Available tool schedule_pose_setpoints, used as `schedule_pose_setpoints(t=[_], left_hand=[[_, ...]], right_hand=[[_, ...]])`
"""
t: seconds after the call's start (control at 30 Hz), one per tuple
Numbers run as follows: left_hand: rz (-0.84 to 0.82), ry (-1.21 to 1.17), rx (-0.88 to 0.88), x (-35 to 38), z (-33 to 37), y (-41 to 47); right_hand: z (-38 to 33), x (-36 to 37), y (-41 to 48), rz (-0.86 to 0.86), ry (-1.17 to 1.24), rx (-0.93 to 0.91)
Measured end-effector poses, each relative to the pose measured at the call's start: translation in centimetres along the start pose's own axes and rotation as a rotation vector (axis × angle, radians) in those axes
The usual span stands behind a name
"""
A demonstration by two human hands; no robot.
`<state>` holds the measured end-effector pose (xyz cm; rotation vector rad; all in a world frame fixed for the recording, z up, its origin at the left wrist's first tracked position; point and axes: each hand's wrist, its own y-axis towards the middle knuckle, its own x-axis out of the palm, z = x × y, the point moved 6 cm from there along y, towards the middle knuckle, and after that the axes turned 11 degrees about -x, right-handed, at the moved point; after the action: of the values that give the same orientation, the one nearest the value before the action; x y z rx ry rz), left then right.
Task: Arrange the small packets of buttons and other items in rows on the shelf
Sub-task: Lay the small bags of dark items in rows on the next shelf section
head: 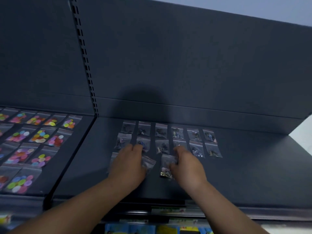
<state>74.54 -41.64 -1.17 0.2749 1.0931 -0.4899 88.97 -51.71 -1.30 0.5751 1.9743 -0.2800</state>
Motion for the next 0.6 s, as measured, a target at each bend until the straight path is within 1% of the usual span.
schedule_pose_setpoints(t=[0.03,0.1,0.2,0.3,0.5,0.6], left_hand=[[0.04,0.024,0.07,-0.1,0.3,-0.1],[0.055,0.085,0.191,0.1,0.9,-0.3],[0.008,0.192,0.302,1.2,1.2,-0.5],[-0.035,0.231,0.338,2.2,0.8,-0.8],[0.009,0.3,0.331,1.9,0.6,-0.5],[0.059,0.283,0.348,1.6,0.8,-0.7]], right_hand=[[-0.2,-0.3,-0.2,0.038,-0.059,-0.062],[-0.6,-0.4,-0.5,0.084,-0.083,-0.184],[-0.6,1.0,-0.5,0.031,-0.053,-0.293],[-0.7,2.3,-0.5,-0.011,-0.023,-0.347],[-0.9,3.3,0.0,-0.027,-0.077,-0.483],[-1.0,3.0,-0.2,0.021,-0.099,-0.536]])
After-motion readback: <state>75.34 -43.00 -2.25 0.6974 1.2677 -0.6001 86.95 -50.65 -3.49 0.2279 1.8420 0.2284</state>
